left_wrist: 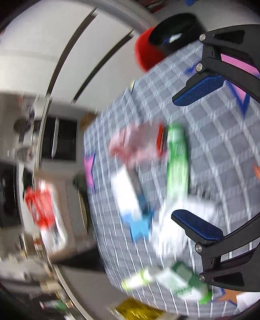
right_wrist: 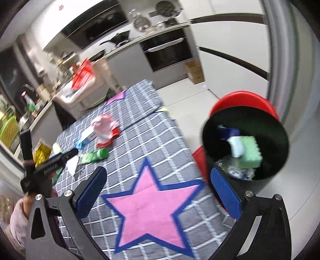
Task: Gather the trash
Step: 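Move both open tools back over the trash on the table, then grasp the light green lotion bottle with the left tool while the right tool grasps the pink plastic bag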
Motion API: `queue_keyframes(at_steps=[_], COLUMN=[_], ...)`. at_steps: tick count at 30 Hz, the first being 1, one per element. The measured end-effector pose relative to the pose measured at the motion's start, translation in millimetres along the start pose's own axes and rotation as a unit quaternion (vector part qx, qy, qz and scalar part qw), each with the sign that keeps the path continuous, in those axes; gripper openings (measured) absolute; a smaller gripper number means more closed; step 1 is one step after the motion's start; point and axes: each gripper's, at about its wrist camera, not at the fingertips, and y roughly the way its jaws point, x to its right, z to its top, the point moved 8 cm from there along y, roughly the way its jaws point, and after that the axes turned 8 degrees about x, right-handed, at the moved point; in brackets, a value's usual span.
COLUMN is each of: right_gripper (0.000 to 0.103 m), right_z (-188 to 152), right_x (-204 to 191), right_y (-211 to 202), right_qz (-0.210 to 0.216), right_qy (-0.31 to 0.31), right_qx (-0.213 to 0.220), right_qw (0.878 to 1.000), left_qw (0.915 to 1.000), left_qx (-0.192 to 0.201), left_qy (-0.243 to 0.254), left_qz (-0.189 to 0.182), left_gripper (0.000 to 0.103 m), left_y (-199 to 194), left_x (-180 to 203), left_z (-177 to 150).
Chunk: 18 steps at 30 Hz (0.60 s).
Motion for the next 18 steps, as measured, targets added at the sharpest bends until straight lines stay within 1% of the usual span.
queue_keyframes(at_steps=[1,4,5,8,9,11,13,15,16,18], right_gripper=[0.103,0.103,0.103,0.103,0.103,0.103,0.103,0.103,0.103,0.101], right_z=[-1,-6,-7,-11,-13,-15,-18,-22,-24,-27], right_x=[-8,-40,-46,-71,-81,-95,-114,-129,-137,-148], right_y=[3,17,20,36,42,54,69,82,90,101], right_qz=[0.004,0.014,0.016,0.023,0.026,0.031,0.039,0.045,0.049,0.054], right_qy=[-0.006,-0.031,-0.036,-0.057,-0.064,-0.077,-0.094,-0.110,-0.121,-0.140], right_qx=[-0.004,-0.017,-0.019,-0.029,-0.033,-0.041,-0.050,-0.057,-0.060,-0.066], right_qw=[1.000,0.999,0.999,0.998,0.997,0.996,0.994,0.991,0.990,0.986], left_qw=[0.9998,0.9970,0.9954,0.9901,0.9873,0.9829,0.9762,0.9701,0.9646,0.9580], left_qx=[0.001,-0.003,-0.005,-0.015,-0.019,-0.024,-0.034,-0.038,-0.042,-0.049], left_qy=[-0.011,-0.050,-0.066,-0.107,-0.128,-0.156,-0.192,-0.222,-0.244,-0.267], left_qz=[0.019,0.058,0.069,0.090,0.093,0.095,0.094,0.090,0.089,0.091], left_gripper=[0.103,0.103,0.103,0.103,0.103,0.103,0.103,0.103,0.103,0.103], left_y=[2,8,11,19,23,30,40,51,58,70], left_x=[-22,-81,-103,-152,-172,-196,-227,-244,-258,-273], left_z=[3,9,11,16,17,17,17,19,19,20])
